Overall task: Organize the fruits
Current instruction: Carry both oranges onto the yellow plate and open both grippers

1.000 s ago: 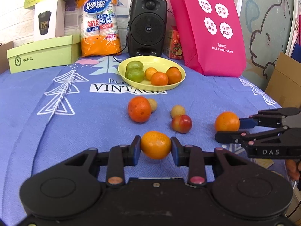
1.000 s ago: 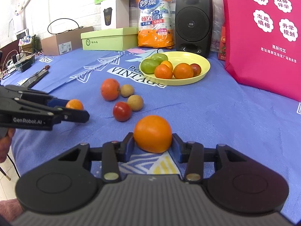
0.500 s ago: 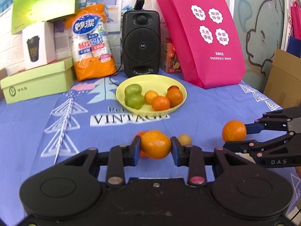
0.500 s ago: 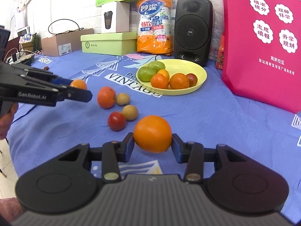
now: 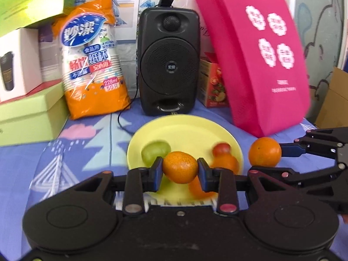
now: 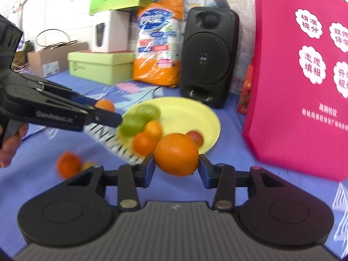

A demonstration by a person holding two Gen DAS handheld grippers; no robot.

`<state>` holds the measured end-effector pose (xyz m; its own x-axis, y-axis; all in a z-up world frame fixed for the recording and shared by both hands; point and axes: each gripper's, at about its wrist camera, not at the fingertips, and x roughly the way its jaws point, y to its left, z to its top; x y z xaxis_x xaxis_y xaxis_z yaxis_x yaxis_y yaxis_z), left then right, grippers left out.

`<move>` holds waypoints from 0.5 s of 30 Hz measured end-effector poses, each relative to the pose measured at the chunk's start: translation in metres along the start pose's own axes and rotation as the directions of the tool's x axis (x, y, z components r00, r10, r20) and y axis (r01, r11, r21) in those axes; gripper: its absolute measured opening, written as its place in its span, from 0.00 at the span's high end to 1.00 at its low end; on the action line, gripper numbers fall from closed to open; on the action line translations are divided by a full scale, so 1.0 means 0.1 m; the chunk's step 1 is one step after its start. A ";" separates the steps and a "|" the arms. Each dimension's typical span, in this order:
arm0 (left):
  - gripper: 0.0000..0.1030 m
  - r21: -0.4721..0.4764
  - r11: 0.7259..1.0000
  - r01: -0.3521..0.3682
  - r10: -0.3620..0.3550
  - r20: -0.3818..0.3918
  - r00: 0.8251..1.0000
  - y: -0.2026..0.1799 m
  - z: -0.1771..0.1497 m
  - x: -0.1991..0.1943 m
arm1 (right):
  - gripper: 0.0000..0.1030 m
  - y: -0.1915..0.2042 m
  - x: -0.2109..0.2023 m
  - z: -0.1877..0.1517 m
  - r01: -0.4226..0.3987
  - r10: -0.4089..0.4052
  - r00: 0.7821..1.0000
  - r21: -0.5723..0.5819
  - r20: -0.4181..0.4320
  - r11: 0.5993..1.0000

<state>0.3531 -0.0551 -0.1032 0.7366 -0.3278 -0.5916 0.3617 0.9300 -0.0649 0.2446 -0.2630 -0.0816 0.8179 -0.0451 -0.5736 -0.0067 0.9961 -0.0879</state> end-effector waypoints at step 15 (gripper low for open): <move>0.61 -0.074 0.994 -0.080 0.073 -0.103 0.992 0.16 0.52 1.15 | 0.59 -0.17 0.82 0.30 -0.005 0.007 0.999 0.035 -0.047 0.999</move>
<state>0.4731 -0.0867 -0.1302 0.6983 -0.2405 -0.6742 0.2583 0.9631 -0.0760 0.3288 -0.2816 -0.1025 0.7900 -0.0418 -0.6117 0.0093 0.9984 -0.0563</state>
